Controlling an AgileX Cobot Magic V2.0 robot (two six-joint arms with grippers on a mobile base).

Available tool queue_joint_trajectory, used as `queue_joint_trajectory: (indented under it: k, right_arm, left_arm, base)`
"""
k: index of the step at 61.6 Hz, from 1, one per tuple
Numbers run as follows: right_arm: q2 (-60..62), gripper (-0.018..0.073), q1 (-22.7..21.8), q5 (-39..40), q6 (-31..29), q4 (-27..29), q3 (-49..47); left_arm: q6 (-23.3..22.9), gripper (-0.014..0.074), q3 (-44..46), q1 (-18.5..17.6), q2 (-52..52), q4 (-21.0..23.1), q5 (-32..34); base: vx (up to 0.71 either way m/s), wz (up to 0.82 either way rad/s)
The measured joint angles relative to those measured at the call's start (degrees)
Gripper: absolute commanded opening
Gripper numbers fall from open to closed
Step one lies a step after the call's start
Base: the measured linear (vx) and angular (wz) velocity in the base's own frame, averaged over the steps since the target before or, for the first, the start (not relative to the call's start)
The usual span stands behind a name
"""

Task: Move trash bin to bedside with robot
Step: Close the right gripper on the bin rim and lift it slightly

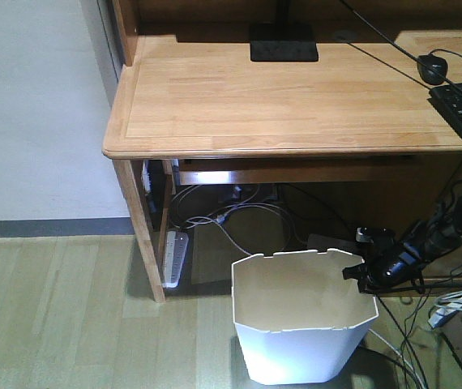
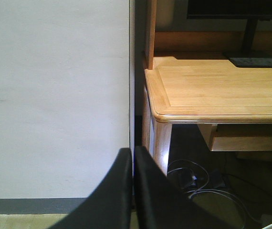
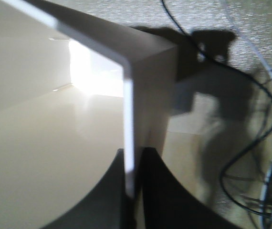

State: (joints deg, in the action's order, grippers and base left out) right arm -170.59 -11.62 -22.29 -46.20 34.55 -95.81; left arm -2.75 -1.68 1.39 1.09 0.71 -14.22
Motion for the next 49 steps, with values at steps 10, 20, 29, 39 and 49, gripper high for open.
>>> queue_joint_trajectory:
  k: [10, 20, 29, 39, 49]
  right_arm:
    - [4.2, -0.0006, -2.0, 0.3, -16.0, 13.8, 6.7]
    - [11.1, -0.0006, -3.0, 0.2, -27.1, 21.5, 14.0]
    - [18.4, -0.0006, -2.9, -0.2, -30.3, 24.1, 20.5]
    - [27.0, -0.0006, -2.9, -0.7, -31.1, 24.5, 27.6]
    - [34.4, -0.0006, -2.9, -1.1, -32.0, 24.6, 34.4]
  left_arm:
    - [0.0, -0.0006, 0.0, 0.0, 0.0, 0.0, 0.0]
    - [0.0, -0.0006, 0.0, 0.0, 0.0, 0.0, 0.0]
    - [0.0, -0.0006, 0.0, 0.0, 0.0, 0.0, 0.0]
    - [0.0, -0.0006, 0.0, 0.0, 0.0, 0.0, 0.0]
    - [0.0, -0.0006, 0.0, 0.0, 0.0, 0.0, 0.0]
  base:
    - [0.0, 0.0]
    - [0.0, 0.0]
    - [0.0, 0.0]
    - [0.0, 0.0]
    - [0.0, 0.0]
